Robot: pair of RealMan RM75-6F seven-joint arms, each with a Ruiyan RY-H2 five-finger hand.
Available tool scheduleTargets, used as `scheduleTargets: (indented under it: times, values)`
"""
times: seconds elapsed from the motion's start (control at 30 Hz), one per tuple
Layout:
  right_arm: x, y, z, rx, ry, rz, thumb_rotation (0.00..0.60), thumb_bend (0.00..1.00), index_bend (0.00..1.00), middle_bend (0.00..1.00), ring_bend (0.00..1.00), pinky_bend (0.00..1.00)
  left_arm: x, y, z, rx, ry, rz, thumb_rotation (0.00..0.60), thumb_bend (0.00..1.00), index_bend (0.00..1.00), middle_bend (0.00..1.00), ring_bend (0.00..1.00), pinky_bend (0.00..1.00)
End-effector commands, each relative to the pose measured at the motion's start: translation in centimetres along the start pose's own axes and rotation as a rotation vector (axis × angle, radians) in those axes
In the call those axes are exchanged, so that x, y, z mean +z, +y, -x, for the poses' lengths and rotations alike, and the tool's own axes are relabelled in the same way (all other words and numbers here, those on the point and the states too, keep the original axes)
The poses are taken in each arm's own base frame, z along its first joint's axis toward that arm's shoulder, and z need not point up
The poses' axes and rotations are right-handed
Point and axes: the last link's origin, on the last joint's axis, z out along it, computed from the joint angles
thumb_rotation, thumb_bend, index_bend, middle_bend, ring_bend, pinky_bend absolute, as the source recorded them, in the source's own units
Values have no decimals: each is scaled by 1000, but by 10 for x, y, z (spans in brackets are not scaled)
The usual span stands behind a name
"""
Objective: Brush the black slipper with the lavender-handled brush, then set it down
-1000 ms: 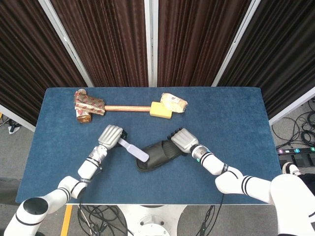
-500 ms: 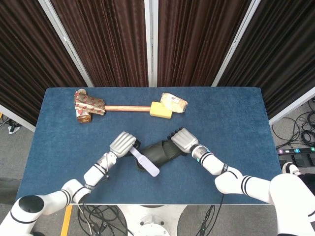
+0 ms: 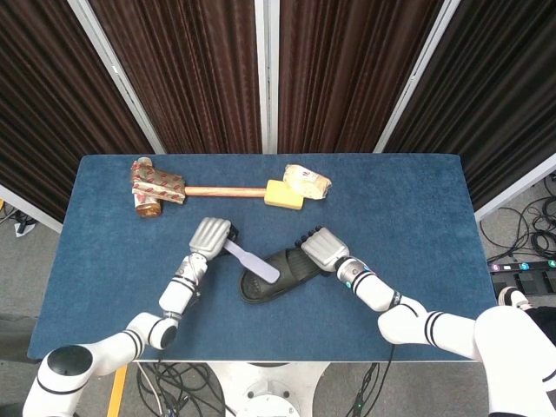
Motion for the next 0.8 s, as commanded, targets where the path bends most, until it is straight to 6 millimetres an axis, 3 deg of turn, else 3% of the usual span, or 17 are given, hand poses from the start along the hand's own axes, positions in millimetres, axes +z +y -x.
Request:
scheduleTargets:
  times: [0.03, 0.23, 0.43, 0.63, 0.8]
  values:
    - [0, -1, -1, 0, 2, 0, 600, 177, 429, 390, 245, 249, -1, -14, -9, -45, 30, -70, 600, 865, 1000, 1000, 1000, 1000]
    - [0, 0, -1, 1, -1, 1, 600, 176, 429, 391, 245, 249, -16, -1, -13, -122, 30, 7, 600, 865, 1000, 1000, 1000, 1000]
    - [1, 1, 0, -1, -4, 2, 600, 177, 429, 393, 245, 250, -29, 27, 3, -57, -40, 141, 600, 865, 1000, 1000, 1000, 1000]
    - [-1, 3, 2, -5, -10, 5, 600, 184, 429, 396, 249, 251, -20, 37, 21, 34, -79, 153, 600, 865, 1000, 1000, 1000, 1000]
    - [-2, 1, 4, -11, -16, 2, 600, 196, 428, 401, 250, 252, -6, 32, 17, 16, -30, 72, 600, 865, 1000, 1000, 1000, 1000]
